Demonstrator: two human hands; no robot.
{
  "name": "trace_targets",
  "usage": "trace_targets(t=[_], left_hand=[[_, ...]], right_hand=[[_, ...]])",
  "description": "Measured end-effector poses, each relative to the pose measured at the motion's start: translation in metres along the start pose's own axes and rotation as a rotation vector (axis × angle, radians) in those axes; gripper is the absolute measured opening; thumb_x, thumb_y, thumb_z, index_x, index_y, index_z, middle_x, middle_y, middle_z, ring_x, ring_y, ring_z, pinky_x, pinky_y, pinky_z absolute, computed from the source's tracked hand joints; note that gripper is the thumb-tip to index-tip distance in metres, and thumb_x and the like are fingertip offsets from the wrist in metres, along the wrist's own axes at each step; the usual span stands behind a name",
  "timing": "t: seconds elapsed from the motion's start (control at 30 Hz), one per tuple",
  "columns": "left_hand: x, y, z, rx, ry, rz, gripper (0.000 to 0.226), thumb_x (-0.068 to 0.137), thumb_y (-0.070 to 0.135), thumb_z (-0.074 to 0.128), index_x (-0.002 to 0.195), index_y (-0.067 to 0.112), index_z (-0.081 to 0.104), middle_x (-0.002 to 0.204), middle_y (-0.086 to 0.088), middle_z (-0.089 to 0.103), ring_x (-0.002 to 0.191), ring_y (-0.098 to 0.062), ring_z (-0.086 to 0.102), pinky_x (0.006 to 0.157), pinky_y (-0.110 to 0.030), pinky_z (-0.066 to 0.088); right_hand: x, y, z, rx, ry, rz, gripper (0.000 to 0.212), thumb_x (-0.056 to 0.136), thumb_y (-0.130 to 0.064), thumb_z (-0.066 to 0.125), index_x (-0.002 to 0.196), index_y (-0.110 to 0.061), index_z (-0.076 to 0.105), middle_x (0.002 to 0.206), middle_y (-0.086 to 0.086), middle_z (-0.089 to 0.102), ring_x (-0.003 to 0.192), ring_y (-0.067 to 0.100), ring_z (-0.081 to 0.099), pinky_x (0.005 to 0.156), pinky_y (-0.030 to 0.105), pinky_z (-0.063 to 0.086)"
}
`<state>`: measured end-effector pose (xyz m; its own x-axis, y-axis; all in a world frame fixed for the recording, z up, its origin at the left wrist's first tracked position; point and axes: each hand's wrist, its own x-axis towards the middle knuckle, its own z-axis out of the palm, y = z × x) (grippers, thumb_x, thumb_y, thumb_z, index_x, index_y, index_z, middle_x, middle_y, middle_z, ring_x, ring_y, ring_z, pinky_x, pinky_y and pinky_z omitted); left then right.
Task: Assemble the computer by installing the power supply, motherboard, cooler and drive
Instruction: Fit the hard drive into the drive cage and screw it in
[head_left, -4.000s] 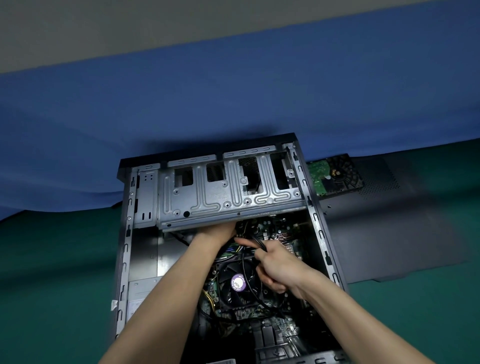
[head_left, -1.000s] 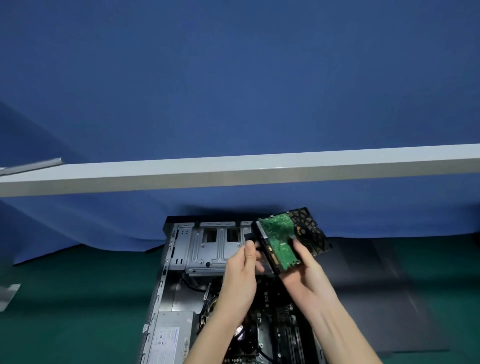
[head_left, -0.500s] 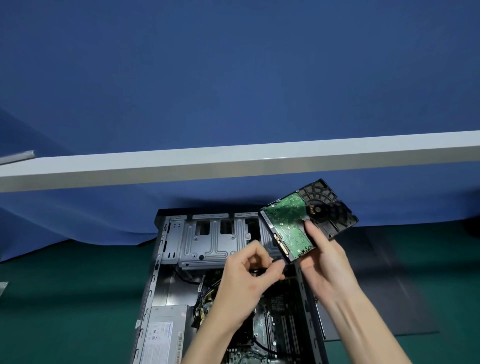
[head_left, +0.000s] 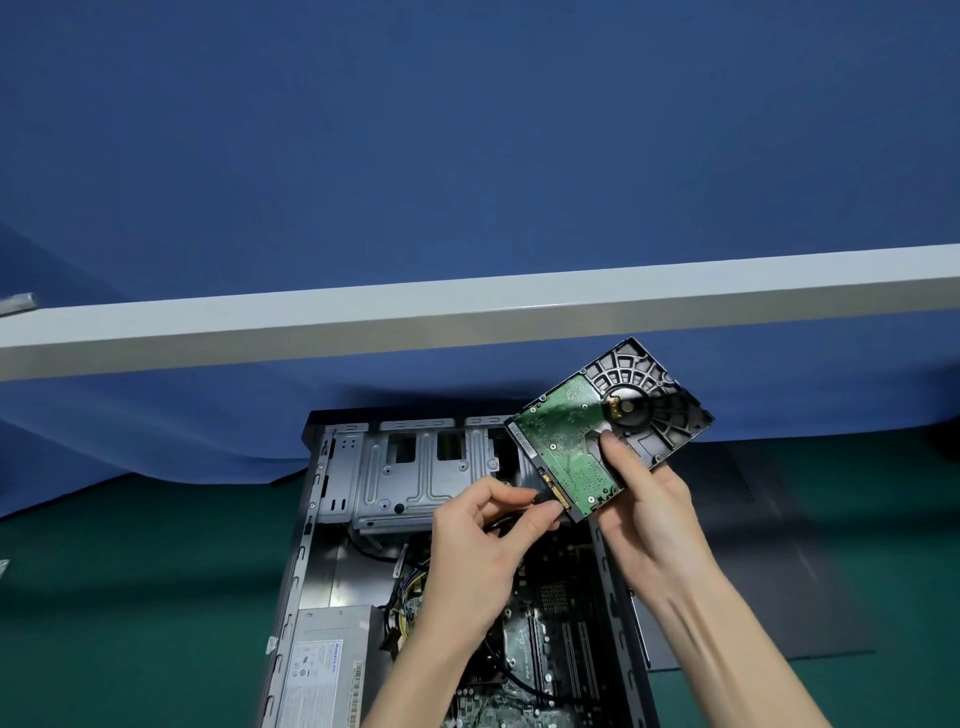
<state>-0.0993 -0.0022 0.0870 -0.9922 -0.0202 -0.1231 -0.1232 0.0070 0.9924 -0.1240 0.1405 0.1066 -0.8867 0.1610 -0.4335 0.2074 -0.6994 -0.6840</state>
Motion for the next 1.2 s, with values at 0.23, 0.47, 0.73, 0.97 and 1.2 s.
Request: trace_targets(t=[0.23, 0.47, 0.73, 0.97, 1.2], left_hand=[[0.002, -0.005, 0.003, 0.1, 0.078, -0.019, 0.021, 0.065, 0.013, 0.086, 0.073, 0.024, 0.07, 0.083, 0.013, 0.073, 0.084, -0.002, 0.067, 0.083, -0.025, 0.05], [0.001, -0.013, 0.01, 0.103, 0.146, 0.028, 0.023, 0.066, 0.007, 0.083, 0.069, 0.021, 0.065, 0.079, 0.007, 0.072, 0.078, -0.007, 0.065, 0.075, -0.016, 0.048], [0.008, -0.024, 0.018, 0.06, 0.17, 0.038, 0.027, 0.065, 0.0, 0.082, 0.065, 0.018, 0.062, 0.078, 0.002, 0.072, 0.082, -0.017, 0.067, 0.079, -0.026, 0.052], [0.006, -0.039, -0.005, 0.259, -0.052, -0.051, 0.076, 0.044, 0.045, 0.089, 0.105, 0.034, 0.045, 0.089, 0.008, 0.065, 0.079, 0.001, 0.059, 0.07, -0.012, 0.041], [0.002, -0.058, -0.039, 0.185, -0.198, -0.181, 0.046, 0.091, 0.018, 0.062, 0.13, 0.033, 0.044, 0.115, 0.002, 0.064, 0.103, -0.005, 0.063, 0.089, -0.018, 0.049]], right_hand=[[0.002, 0.002, 0.002, -0.008, -0.003, -0.057, 0.04, 0.078, -0.011, 0.065, 0.115, 0.006, 0.061, 0.108, 0.021, 0.069, 0.093, 0.029, 0.069, 0.066, 0.04, 0.059], [0.002, 0.005, 0.001, 0.009, 0.02, -0.044, 0.034, 0.082, -0.007, 0.063, 0.113, 0.007, 0.061, 0.105, 0.022, 0.07, 0.087, 0.027, 0.07, 0.06, 0.034, 0.058], [0.005, 0.013, -0.001, -0.135, -0.012, -0.138, 0.02, 0.084, -0.01, 0.065, 0.103, -0.003, 0.065, 0.102, 0.017, 0.072, 0.089, 0.028, 0.07, 0.073, 0.044, 0.059], [0.006, 0.026, -0.021, -0.285, -0.018, -0.138, 0.013, 0.084, -0.002, 0.066, 0.097, -0.002, 0.066, 0.095, 0.013, 0.074, 0.084, 0.023, 0.071, 0.067, 0.029, 0.058], [-0.004, 0.059, -0.056, -0.514, -0.065, 0.08, 0.028, 0.073, -0.004, 0.076, 0.099, 0.0, 0.067, 0.099, 0.015, 0.073, 0.092, 0.03, 0.07, 0.077, 0.037, 0.055]])
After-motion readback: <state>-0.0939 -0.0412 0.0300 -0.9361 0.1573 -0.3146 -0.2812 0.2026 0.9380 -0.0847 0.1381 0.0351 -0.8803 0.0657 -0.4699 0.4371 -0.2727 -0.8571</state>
